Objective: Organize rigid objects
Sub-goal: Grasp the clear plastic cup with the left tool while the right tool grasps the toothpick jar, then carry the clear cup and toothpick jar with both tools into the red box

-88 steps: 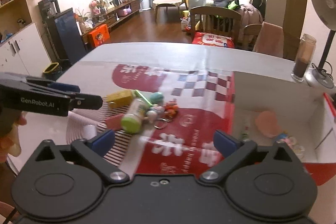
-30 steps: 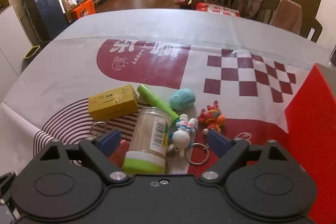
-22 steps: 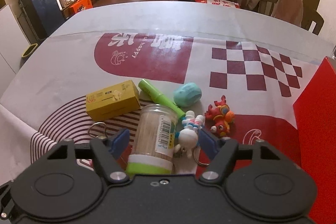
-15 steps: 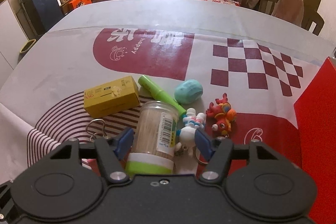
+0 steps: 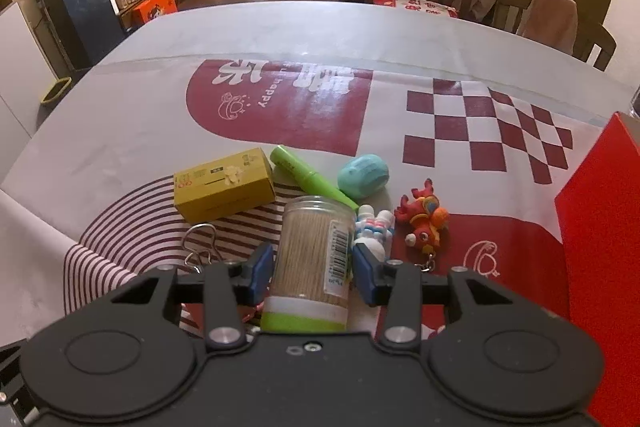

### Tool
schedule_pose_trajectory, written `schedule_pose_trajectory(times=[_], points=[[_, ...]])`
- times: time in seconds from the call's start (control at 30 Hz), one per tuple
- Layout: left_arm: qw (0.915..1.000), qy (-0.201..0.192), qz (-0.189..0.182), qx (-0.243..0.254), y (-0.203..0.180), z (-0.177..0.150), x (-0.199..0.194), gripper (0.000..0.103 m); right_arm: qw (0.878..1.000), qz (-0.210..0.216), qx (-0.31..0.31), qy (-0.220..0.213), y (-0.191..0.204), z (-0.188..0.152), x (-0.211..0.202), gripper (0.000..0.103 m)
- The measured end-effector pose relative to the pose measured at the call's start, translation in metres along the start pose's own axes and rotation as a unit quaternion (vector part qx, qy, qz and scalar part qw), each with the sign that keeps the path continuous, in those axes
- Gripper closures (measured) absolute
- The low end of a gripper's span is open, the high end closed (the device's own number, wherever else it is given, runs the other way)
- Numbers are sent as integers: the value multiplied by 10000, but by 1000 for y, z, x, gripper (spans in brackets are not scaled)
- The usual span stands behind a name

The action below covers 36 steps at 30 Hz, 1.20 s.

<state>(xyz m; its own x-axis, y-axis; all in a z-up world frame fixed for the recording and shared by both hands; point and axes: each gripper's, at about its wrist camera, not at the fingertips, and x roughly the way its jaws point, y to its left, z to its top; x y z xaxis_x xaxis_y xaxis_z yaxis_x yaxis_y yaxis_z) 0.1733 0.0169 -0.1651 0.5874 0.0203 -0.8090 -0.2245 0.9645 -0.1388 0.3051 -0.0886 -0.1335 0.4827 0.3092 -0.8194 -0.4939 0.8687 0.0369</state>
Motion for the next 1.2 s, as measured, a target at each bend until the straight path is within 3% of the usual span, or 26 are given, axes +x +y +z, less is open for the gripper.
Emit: schedule_pose_trajectory(times=[0.3,0.63,1.2], points=[[9996,-61,-235,-155,15,3,-16,56,9996,222,149,-112,-11,-13,-40,62],[9980,-399,-499,-3,17,13,-47,61,9985,262,165,-442,-16,-33,-98,62],[9850,-828,-1422,522,-20,53,-112,61,9935,-183,521,-998,-55,-43,-189,62]])
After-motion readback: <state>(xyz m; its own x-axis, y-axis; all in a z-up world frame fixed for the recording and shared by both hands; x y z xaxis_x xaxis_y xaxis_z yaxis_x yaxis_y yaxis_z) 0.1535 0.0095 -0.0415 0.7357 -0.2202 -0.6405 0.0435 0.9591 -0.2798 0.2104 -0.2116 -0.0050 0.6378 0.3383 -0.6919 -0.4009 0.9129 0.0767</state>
